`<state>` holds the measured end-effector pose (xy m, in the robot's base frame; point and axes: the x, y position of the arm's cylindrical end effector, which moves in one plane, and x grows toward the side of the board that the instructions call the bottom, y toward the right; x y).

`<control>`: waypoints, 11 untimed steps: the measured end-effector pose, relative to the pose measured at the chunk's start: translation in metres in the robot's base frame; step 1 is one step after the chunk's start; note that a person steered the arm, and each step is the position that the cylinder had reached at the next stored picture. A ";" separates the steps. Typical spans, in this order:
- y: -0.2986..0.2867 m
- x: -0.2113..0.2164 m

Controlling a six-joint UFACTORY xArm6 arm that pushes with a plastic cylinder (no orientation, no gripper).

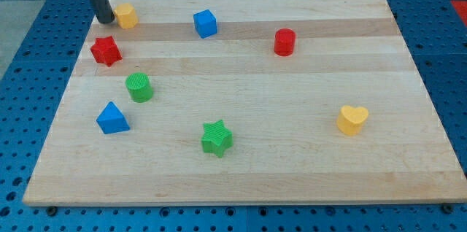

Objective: Slide the blue cube to red circle

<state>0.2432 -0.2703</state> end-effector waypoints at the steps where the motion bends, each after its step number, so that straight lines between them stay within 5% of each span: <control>1: 0.043 0.017; 5: 0.044 -0.037; 6: 0.097 -0.037; 9: 0.181 0.038; 11: 0.255 0.033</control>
